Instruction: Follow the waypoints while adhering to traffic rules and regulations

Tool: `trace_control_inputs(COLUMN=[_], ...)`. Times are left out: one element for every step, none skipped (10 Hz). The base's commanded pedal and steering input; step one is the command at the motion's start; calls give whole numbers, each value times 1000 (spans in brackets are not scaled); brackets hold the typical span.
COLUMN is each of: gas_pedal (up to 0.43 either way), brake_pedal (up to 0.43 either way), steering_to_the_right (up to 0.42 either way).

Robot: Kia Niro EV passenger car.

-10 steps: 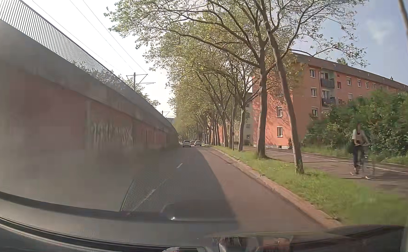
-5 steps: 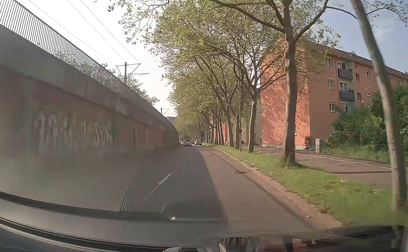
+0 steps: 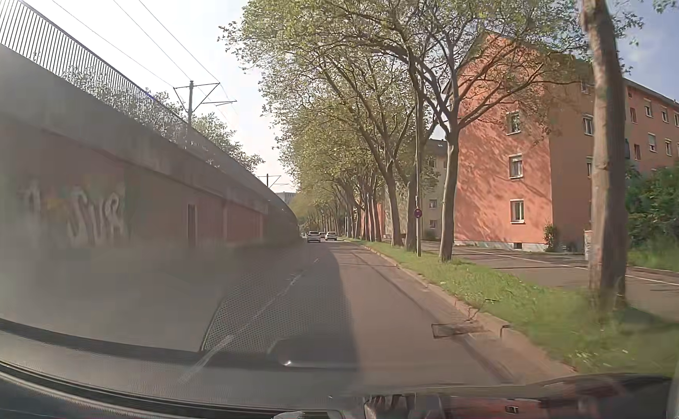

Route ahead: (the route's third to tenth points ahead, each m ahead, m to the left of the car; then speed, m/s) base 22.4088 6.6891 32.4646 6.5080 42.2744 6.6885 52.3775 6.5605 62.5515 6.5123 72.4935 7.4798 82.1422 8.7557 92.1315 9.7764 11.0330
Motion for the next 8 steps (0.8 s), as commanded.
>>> trace_control_inputs(gas_pedal=[47,47,47,47,47,47,47,47], brake_pedal=[0,0,0,0,0,0,0,0], steering_to_the_right=[-4,-2,0,1,0,0,-1,0])
